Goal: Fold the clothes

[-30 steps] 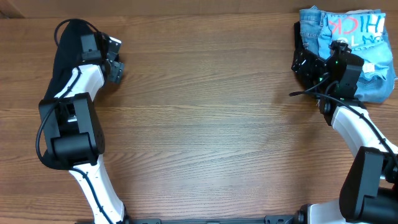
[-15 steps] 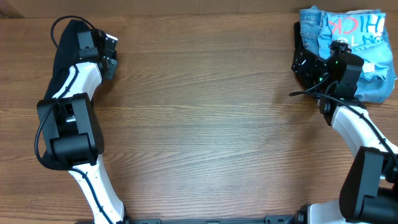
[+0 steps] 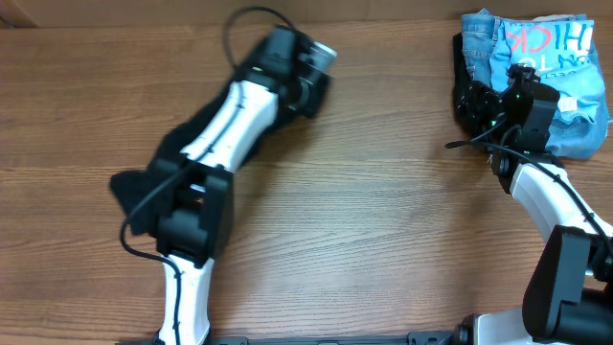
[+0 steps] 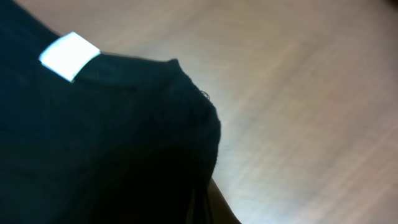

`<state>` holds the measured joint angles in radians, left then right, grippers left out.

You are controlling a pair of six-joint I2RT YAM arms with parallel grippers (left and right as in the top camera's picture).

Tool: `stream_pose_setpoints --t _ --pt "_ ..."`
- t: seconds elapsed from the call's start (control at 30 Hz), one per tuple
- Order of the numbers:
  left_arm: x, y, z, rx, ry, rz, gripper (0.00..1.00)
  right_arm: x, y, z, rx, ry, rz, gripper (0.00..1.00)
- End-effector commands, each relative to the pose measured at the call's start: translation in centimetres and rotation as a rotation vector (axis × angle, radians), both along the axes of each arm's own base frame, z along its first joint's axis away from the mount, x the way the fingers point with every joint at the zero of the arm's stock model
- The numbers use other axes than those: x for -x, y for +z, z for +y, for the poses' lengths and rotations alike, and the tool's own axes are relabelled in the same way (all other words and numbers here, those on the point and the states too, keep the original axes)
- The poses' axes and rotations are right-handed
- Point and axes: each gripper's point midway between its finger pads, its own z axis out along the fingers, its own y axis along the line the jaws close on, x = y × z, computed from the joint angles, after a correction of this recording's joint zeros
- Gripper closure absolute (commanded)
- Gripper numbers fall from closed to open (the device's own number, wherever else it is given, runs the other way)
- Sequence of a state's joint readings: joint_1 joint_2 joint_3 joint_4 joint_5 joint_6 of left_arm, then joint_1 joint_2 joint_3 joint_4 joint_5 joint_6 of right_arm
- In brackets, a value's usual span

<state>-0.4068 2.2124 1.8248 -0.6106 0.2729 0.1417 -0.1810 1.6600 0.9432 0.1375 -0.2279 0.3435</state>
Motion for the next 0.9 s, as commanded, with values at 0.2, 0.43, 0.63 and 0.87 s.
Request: stream_pose_setpoints --t 0.2,0.43,0.63,0.87 --pt "14.1 2.7 -14.2 0.142 -0.464 0.133 0.28 -0.1 -0.3 0.1 0.059 0.035 0.002 0.24" --pt "6.5 11.3 -9.6 0.234 -0.283 0.039 0.11 -1.4 4.1 4.4 0.015 0.236 -0.015 0.27" --pt "-1.8 8.4 3.7 -0.083 0.162 -0.054 0.26 -1.5 1.3 10.4 0.139 0.338 0.043 0.35" --pt "0.4 4.4 8.9 -0.161 0.227 0.138 0.37 -0.5 -4.6 14.4 0.184 0.467 0.165 0.38"
